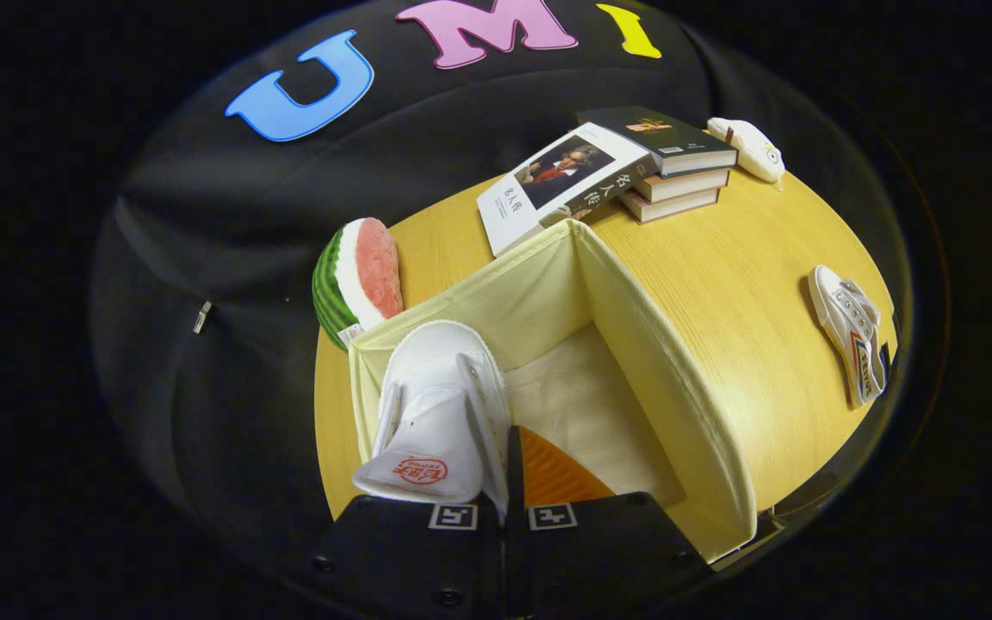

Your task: Open the storage box then place both shoes into the box .Put the left shoe in first, then the right shoe, with the right side of both shoes facing outward in a uniform manner.

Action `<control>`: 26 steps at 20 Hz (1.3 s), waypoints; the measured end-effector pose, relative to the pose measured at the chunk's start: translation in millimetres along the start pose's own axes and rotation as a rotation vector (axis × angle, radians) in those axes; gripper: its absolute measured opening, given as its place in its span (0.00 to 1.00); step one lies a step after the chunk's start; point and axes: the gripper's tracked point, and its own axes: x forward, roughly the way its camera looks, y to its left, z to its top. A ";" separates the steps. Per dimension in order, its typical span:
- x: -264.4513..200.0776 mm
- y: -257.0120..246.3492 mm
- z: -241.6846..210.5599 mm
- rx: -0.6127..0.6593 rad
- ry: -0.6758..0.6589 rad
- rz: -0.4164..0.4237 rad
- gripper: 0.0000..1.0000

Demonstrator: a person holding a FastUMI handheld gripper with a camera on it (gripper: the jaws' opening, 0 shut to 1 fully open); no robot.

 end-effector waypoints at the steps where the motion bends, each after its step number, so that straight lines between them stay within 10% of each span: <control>1: 1.9 -1.1 -9.8 -0.022 0.025 0.016 0.07; 6: -2.1 7.5 -38.7 0.068 0.179 0.137 0.32; 9: -23.0 16.0 -38.8 0.001 0.174 0.217 0.98; 17: -120.3 -35.2 31.1 -0.176 -0.028 0.345 0.98; 26: -153.1 -323.5 56.9 -0.244 -0.151 -0.029 0.99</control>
